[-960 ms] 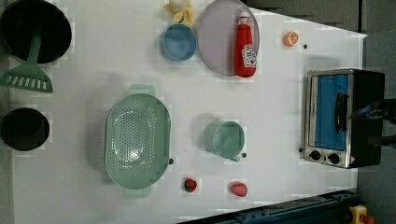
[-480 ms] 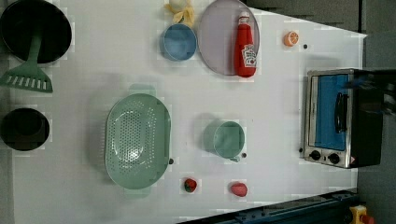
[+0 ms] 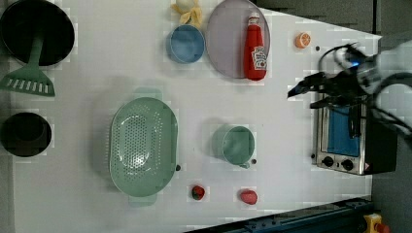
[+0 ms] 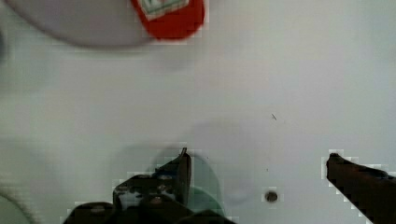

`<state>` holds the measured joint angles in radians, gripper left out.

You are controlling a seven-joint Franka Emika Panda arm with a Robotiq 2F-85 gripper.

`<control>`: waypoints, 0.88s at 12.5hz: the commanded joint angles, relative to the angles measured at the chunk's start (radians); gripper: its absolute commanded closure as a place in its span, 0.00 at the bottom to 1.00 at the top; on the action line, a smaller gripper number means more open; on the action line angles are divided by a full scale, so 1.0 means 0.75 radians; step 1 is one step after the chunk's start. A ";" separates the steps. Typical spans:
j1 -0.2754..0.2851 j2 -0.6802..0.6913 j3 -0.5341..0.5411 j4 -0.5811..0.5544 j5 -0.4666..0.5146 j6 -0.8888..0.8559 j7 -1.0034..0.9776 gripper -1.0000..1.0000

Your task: Pick ketchup from plate and place it on table.

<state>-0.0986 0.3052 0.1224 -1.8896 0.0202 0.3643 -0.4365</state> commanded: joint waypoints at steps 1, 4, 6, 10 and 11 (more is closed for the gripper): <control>0.017 -0.011 0.036 0.030 0.008 0.134 -0.268 0.00; 0.026 0.110 0.036 0.073 0.002 0.225 -0.359 0.00; 0.030 0.193 0.036 0.107 -0.007 0.286 -0.360 0.00; 0.038 0.338 0.036 0.165 -0.029 0.450 -0.360 0.00; 0.040 0.371 0.035 0.183 -0.048 0.495 -0.360 0.00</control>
<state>-0.0648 0.5640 0.1522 -1.7734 -0.0211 0.7251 -0.6655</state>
